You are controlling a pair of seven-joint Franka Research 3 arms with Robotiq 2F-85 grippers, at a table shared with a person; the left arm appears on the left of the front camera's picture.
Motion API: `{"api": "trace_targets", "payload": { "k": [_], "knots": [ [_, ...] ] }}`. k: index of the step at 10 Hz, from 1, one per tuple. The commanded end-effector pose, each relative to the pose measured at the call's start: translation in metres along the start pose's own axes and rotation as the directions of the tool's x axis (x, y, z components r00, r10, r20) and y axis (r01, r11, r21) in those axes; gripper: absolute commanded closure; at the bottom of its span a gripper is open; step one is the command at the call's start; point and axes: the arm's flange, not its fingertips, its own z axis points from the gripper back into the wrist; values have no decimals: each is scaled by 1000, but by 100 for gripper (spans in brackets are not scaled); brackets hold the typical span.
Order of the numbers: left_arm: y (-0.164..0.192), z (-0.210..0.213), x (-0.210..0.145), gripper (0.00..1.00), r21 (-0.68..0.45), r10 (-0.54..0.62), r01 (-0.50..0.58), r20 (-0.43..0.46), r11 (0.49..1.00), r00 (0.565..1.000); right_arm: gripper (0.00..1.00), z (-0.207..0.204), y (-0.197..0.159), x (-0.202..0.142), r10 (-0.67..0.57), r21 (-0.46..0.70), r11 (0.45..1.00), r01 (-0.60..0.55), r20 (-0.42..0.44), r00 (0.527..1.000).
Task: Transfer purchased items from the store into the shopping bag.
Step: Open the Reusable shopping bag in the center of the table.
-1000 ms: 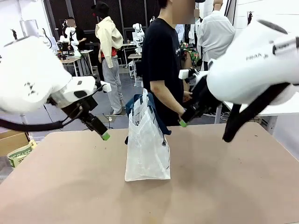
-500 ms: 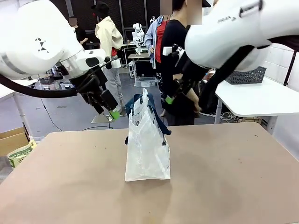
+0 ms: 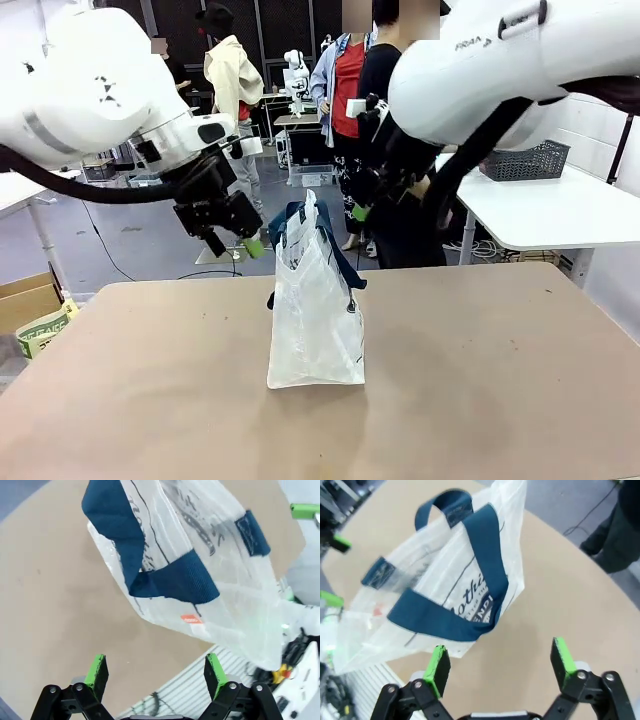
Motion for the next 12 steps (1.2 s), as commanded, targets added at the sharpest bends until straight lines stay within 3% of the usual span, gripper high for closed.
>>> {"api": "trace_targets", "payload": {
  "k": [1, 6, 10, 12],
  "knots": [
    [-4, 22, 27, 0, -74, 161, -161, 0, 984, 987, 0, -7, -6, 39, -102, 22, 994, 103, -64, 993],
    [-14, 13, 57, 0, -104, 186, -189, -44, 976, 982, 0, -35, 2, 96, -117, 65, 990, 127, -147, 982],
    [-4, -10, 61, 0, -40, 267, -267, 6, 963, 964, 0, -57, 15, 89, -93, 87, 990, 112, -199, 976],
    [-7, -8, 60, 0, -83, 222, -224, -35, 971, 974, 0, -51, 12, 92, -99, 108, 987, 117, -154, 983]
  ]
}}
